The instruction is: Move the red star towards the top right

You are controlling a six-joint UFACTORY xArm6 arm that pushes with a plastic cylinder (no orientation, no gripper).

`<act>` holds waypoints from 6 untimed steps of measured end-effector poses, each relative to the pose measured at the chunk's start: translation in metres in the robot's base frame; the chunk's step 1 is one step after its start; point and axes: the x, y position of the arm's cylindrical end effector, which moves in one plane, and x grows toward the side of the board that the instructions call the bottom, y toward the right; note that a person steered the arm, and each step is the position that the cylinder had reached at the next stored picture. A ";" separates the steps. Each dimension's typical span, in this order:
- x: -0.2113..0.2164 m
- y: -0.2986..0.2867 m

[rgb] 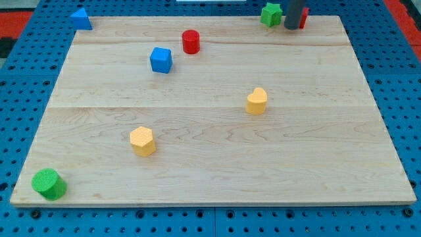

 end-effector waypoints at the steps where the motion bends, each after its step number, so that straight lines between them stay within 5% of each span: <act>1: -0.005 -0.018; 6: -0.009 0.035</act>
